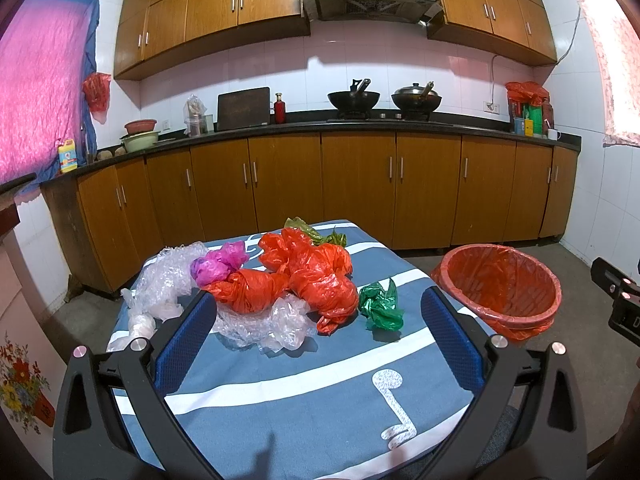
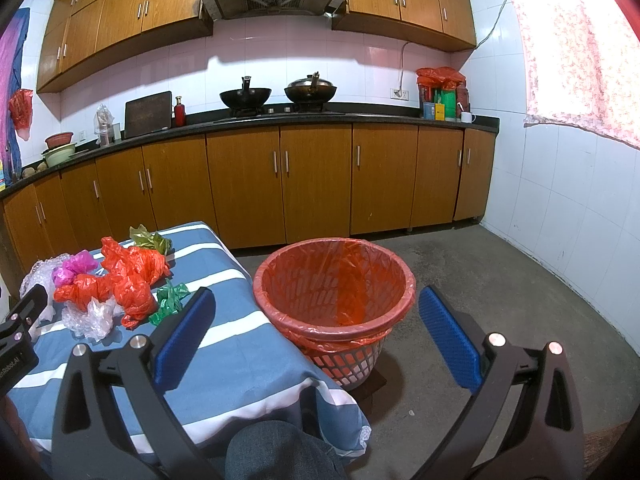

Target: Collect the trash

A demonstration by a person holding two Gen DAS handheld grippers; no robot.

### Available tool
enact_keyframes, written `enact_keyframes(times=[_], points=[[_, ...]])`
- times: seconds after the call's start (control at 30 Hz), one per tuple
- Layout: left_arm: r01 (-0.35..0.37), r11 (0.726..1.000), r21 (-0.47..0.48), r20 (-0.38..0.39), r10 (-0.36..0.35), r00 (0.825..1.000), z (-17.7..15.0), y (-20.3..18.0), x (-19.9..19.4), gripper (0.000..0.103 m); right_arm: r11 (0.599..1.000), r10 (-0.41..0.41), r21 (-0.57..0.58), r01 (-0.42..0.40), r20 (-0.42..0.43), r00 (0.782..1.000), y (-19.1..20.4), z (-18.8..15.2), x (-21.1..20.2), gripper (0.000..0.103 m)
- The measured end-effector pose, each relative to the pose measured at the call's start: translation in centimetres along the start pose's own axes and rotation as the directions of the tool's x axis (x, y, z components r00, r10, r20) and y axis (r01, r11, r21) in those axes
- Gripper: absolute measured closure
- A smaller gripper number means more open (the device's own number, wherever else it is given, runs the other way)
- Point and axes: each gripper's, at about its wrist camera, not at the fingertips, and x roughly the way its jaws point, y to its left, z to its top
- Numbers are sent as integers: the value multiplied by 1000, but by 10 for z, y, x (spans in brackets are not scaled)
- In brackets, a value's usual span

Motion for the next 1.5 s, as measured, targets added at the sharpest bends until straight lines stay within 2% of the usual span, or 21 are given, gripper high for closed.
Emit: enact_keyframes(times=[1.5], points=[[1,1000,-1,-2,-1,1000,0,0,0,2,1000,0,-1,0,-1,1000,0,1,0,4]])
